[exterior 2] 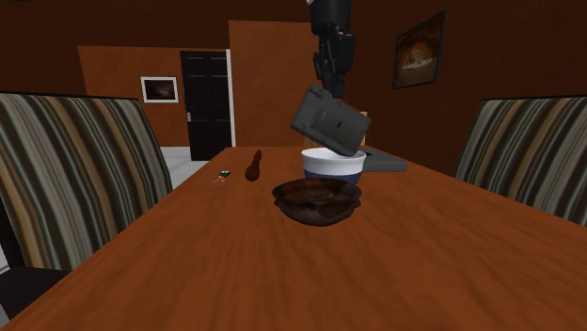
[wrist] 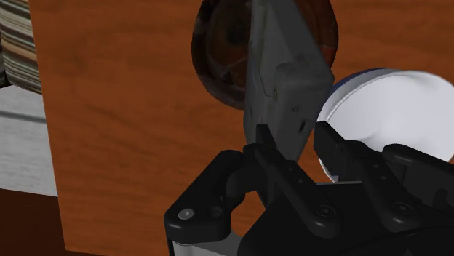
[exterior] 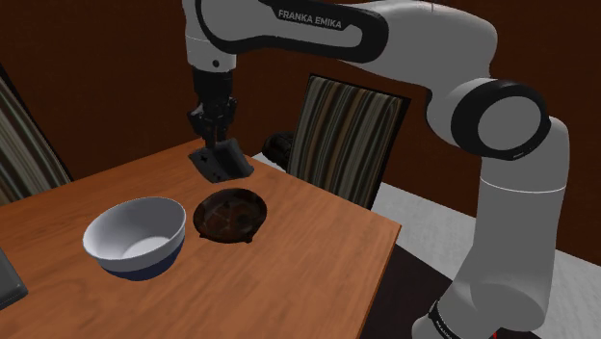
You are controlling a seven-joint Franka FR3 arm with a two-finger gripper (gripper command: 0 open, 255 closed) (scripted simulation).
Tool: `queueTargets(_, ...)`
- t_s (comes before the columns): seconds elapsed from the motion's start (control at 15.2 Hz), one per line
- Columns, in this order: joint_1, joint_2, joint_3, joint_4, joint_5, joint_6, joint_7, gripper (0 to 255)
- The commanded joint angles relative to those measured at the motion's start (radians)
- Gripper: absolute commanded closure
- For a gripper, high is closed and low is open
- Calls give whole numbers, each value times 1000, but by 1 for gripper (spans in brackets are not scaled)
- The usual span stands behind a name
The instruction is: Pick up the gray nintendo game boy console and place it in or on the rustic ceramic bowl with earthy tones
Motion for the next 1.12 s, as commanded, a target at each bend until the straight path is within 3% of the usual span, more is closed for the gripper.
queueTargets(0.0,-11,-16,0,-51,8,38,-1,255)
queueTargets(0.59,-36,-48,-2,-217,22,174,1,255)
queueTargets(1.06,-36,-48,-3,-223,22,179,1,255)
